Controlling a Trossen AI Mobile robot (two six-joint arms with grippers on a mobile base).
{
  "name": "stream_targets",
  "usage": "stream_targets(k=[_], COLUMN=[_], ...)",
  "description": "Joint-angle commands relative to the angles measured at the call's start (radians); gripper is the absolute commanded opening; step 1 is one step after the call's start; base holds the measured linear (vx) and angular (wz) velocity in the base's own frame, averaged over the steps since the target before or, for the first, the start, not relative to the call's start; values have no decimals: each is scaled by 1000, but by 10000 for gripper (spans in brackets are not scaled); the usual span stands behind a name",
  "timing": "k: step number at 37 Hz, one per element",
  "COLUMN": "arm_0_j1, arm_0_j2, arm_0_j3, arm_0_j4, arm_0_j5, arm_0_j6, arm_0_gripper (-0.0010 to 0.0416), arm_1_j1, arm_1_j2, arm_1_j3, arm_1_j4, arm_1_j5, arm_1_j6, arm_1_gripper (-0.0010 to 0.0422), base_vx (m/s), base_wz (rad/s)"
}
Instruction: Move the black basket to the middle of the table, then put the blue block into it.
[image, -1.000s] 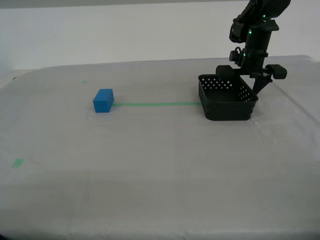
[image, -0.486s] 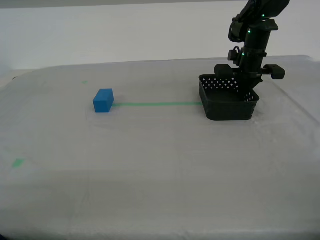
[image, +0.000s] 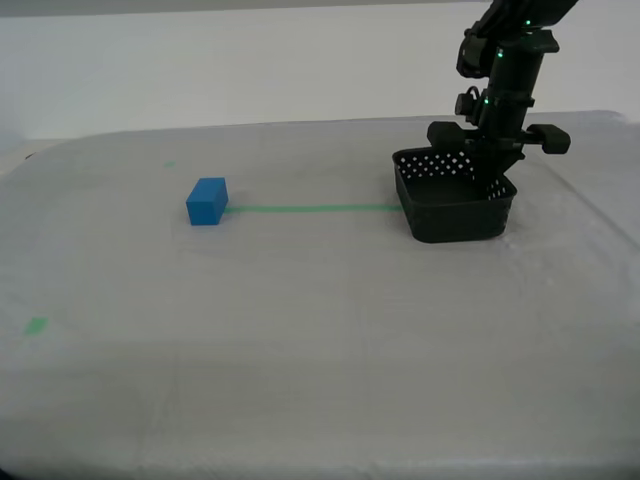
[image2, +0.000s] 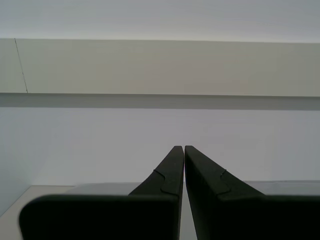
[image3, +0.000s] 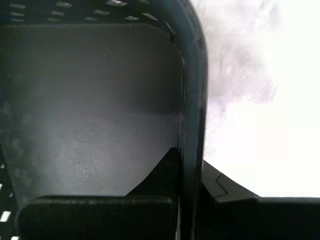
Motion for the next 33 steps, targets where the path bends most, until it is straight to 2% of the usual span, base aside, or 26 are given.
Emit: stream_targets(k=[1, 14, 26, 33], arm_0_j1=[2, 38, 80, 130], arm_0_j2=[-1, -33, -101, -125], arm_0_j3=[1, 1, 1, 1], arm_0_j4=[-18, -49, -60, -63], arm_0_j5=[-15, -24, -26, -26], arm_0_j6=[4, 34, 101, 141], arm_0_gripper=[-1, -1, -1, -1], arm_1_j1=[0, 0, 0, 0], arm_1_j2=[0, 0, 0, 0], arm_1_j3=[0, 0, 0, 0], arm_1_j4=[3, 3, 3, 3], arm_1_j5=[-1, -1, -1, -1], arm_1_j6=[2, 2, 2, 2], arm_1_gripper=[0, 0, 0, 0], base_vx=[0, 0, 0, 0], base_wz=[0, 0, 0, 0])
